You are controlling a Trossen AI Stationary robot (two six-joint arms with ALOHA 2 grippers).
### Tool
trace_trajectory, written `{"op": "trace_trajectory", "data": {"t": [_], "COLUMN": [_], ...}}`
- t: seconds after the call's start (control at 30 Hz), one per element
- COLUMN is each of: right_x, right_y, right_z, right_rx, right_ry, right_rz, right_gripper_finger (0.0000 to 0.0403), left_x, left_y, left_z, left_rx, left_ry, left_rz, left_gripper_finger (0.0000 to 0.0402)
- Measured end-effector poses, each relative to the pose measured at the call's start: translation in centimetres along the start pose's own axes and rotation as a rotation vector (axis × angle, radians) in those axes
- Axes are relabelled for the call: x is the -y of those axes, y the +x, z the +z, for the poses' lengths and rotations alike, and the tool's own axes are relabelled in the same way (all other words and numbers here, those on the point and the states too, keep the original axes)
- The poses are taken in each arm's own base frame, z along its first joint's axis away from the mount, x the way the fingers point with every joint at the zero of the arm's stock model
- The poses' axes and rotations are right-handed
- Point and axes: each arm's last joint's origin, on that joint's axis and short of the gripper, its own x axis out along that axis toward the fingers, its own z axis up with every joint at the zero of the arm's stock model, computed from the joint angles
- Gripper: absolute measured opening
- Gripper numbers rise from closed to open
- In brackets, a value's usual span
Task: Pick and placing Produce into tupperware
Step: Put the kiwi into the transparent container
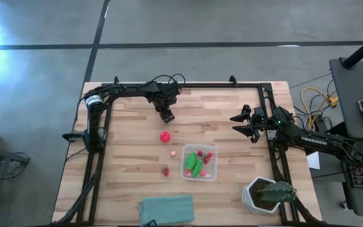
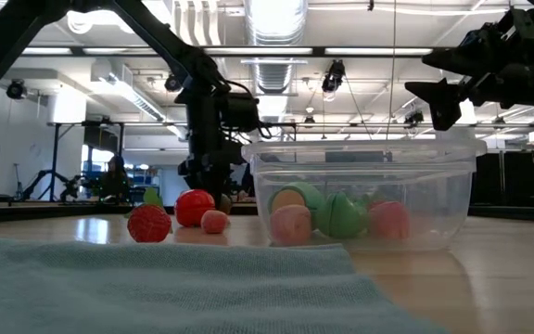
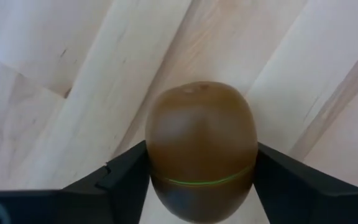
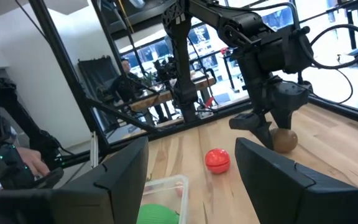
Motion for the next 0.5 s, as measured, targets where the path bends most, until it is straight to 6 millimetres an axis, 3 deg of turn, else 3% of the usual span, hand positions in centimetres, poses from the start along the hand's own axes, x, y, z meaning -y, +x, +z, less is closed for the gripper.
{"op": "trace_trajectory", "data": {"t": [0.1,0.3,0.5], "right_x": [0.0,0.0,0.0], "right_y": [0.0,0.0,0.0], "right_z": [0.0,0.0,0.0], "right_rx": [0.0,0.0,0.0], "right_ry": [0.0,0.0,0.0], "right_rz": [0.0,0.0,0.0], "right_gripper_finger": [0.0233,0.0233,0.0233], "left_x": [0.0,0.7,2.9], "left_y": [-0.1,-1.1,-6.5], "left_z": [0.0,0.1,-0.3], "left_rx": [0.002,-0.004,0.122], "left_ry": [-0.001,0.016,0.058], "left_rz": [0.002,-0.004,-0.096], "left_gripper_finger": [0.022,0.0235,0.0232]}}
